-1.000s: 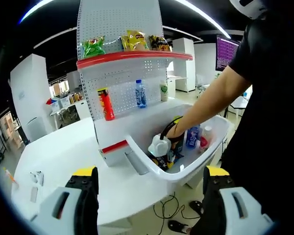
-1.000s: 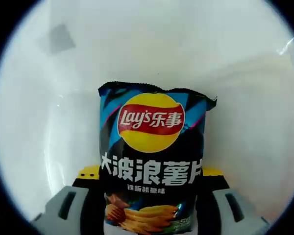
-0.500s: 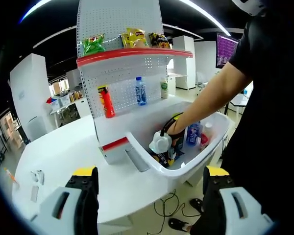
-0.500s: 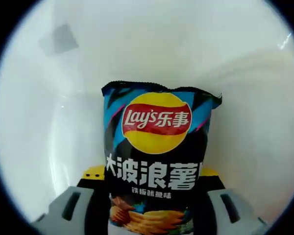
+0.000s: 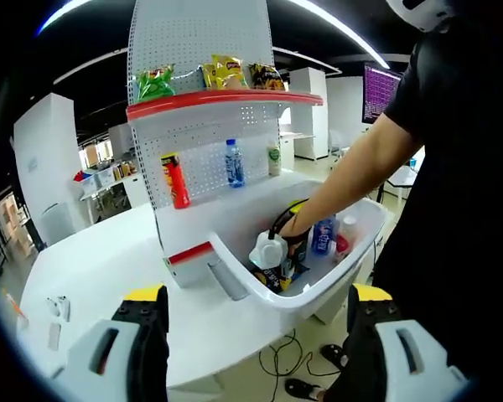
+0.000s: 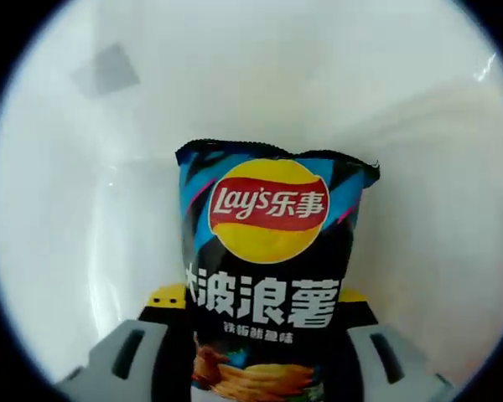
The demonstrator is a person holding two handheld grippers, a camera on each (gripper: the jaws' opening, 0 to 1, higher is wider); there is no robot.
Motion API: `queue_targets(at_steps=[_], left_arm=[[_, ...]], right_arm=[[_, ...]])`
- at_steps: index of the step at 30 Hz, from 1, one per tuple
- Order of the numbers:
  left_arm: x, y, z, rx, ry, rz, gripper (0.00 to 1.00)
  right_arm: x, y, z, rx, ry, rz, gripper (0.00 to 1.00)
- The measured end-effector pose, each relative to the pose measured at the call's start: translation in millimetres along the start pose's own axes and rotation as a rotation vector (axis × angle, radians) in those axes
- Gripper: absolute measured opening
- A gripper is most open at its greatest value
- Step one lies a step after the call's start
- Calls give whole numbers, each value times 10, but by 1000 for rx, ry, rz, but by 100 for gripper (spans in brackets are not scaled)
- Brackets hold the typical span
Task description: Place the items from the shopping basket onto the snack and drink counter
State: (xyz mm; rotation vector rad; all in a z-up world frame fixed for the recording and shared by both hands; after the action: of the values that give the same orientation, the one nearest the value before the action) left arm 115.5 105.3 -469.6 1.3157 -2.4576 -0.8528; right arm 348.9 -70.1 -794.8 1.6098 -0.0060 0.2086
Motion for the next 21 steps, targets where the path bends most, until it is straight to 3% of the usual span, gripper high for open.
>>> queue_targets(at_steps=[8, 21], left_arm=[[47, -20, -67, -1, -32, 17, 88], [58, -19, -49, -11, -44, 6, 88]], right_arm=[[44, 137, 27, 33, -73, 14, 41], [23, 206, 39, 42, -104, 2, 37]])
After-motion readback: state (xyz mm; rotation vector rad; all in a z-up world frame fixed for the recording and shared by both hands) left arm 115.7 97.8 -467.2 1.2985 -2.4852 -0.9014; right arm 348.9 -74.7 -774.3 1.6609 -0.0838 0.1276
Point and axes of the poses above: the point that each gripper's makers call its tool centre point, and the gripper's own axes: y roughly backward along the fingers, x roughly to its right, z roughly out of its underside, the point moved 5 cm from there along y, roughly backward along the fingers, and after that the axes turned 9 degrees about -x, right-handed, at the moved point
